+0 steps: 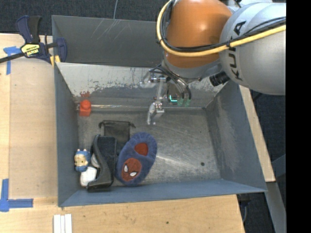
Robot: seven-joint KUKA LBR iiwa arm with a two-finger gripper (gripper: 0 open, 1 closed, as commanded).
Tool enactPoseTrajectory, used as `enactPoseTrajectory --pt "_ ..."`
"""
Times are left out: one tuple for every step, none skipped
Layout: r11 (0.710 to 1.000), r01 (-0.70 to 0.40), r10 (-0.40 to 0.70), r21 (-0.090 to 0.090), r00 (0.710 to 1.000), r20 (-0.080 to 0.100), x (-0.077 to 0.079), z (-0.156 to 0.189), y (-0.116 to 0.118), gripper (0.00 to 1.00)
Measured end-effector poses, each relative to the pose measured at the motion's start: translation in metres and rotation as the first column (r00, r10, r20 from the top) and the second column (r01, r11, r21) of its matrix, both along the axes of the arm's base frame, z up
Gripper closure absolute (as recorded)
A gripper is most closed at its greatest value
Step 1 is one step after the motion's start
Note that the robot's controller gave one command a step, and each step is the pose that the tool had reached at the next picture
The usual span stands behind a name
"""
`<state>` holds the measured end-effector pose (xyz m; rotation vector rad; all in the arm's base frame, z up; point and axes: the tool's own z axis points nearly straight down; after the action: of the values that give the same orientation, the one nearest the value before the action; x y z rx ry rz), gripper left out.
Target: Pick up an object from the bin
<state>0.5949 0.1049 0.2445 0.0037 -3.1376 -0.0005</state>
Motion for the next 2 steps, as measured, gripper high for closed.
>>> enactPoseTrajectory --pt "0.951 -0.31 0.31 0.0 0.951 0.001 -0.0179 -0.1441 -0.014 0.0" --pt "0.951 -0.308 0.308 0.0 0.951 0.006 -0.0164 -0.1411 -0.0136 1.0"
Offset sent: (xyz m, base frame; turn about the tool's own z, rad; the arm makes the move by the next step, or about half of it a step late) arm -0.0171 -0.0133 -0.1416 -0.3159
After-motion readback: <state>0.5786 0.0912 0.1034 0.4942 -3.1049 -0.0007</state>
